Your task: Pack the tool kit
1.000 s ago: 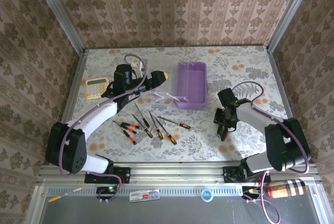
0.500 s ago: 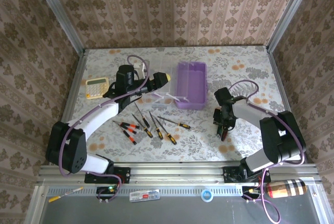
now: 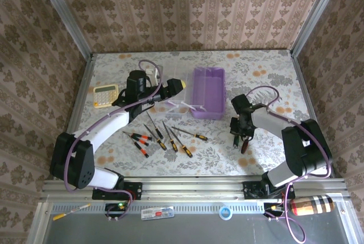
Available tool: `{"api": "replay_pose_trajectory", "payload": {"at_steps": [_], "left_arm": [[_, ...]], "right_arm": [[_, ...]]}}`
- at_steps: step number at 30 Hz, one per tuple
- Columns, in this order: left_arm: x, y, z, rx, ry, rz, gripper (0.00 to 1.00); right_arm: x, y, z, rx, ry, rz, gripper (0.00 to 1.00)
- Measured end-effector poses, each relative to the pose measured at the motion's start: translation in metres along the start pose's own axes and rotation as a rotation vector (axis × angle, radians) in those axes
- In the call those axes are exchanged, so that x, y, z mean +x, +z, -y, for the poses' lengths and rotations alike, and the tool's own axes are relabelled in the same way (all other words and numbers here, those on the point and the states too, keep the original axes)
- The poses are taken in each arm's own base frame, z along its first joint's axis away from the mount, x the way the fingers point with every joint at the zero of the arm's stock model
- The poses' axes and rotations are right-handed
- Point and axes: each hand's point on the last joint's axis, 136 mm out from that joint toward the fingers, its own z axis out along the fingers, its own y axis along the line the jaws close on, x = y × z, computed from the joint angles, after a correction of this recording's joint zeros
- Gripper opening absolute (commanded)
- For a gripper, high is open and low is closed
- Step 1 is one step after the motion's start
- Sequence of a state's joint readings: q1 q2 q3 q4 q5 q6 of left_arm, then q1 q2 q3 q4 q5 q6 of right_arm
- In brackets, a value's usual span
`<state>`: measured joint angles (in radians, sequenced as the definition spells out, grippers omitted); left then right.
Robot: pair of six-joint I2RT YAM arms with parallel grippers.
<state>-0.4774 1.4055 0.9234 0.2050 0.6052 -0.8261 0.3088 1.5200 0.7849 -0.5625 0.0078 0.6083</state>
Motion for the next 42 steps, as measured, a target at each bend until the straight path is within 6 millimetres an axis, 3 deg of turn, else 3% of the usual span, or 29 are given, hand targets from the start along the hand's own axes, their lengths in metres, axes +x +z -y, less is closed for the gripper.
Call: {"api": "replay_pose_trajectory", "payload": {"at_steps": [5,15,21,25,29,33,38,42], "left_arm": [[-0.001,-0.001,-0.007,-0.055,0.019,-0.002,1.0],[-0.007,-0.021,-0.027,-0.227,0.074,0.05,1.0],[-0.028,-0.045,-0.047,-0.351,0.067,0.13,1.0],[-0.037,-0.057,-0.062,-0.414,0.048,0.169,1.0],[-0.039,-0.062,-0.069,-0.437,0.035,0.175,1.0],[-0.043,-0.066,-0.072,-0.446,0.028,0.187,1.0],[-0.044,-0.067,-0.073,-0.447,0.026,0.191,1.0],[-0.044,-0.066,-0.073,-0.443,0.026,0.189,1.0]], "right_arm": [[-0.005,-0.006,-0.004,-0.013,0.001,0.016,0.14],[-0.048,-0.047,-0.034,-0.089,-0.003,0.126,0.14],[-0.094,-0.087,-0.073,-0.159,-0.032,0.22,0.14],[-0.123,-0.097,-0.105,-0.19,-0.072,0.26,0.14],[-0.142,-0.086,-0.125,-0.182,-0.1,0.234,0.14],[-0.164,-0.059,-0.147,-0.187,-0.107,0.211,0.14],[-0.177,-0.025,-0.163,-0.18,-0.115,0.158,0.13],[-0.174,-0.01,-0.164,-0.171,-0.123,0.123,0.13]]}}
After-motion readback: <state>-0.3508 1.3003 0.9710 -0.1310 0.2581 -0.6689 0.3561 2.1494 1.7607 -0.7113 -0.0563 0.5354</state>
